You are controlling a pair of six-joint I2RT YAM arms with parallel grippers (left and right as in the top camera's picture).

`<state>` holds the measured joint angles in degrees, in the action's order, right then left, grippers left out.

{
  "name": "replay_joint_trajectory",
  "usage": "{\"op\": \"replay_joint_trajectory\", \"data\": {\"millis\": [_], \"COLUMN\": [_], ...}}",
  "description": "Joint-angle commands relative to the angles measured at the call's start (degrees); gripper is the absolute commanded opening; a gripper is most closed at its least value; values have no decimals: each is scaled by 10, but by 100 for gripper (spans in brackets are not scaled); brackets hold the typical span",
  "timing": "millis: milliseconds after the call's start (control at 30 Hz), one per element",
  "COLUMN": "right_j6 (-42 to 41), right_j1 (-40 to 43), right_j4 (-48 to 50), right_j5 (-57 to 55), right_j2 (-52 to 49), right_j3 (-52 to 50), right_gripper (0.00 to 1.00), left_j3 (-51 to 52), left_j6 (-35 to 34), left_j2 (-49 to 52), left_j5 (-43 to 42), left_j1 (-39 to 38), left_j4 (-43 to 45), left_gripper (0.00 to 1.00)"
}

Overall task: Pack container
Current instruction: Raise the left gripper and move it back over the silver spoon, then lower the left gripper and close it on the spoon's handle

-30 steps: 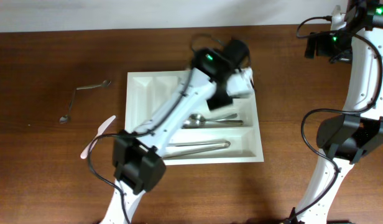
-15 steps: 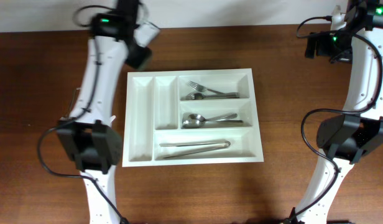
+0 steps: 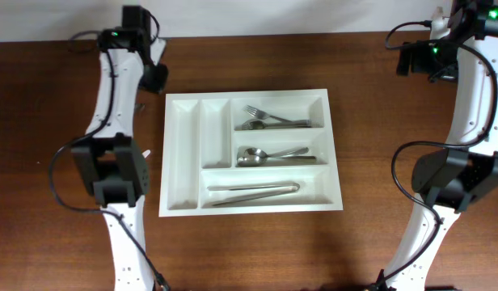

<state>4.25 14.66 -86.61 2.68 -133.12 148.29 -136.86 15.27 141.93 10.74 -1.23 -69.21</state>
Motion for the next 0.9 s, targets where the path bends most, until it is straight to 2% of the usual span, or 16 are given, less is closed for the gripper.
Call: {"op": "replay_joint_trajectory", "data": {"millis": [0,433,867], "right_j6": [-7,-7,-7], "right_j1": [1,1,1], "right_j4": [0,0,0], "right_j5": [3,3,3], "right_j2": [10,10,10], "right_j3": [8,8,8], "right_gripper": [99,99,99], "left_j3": [-8,-8,10], "left_j6": [-11,-2,-20], "left_j2": [29,54,70], "left_j5": [45,101,99], "left_j1": [-1,0,0], "left_j4": [-5,-11,-10], "left_gripper": [62,63,62]}}
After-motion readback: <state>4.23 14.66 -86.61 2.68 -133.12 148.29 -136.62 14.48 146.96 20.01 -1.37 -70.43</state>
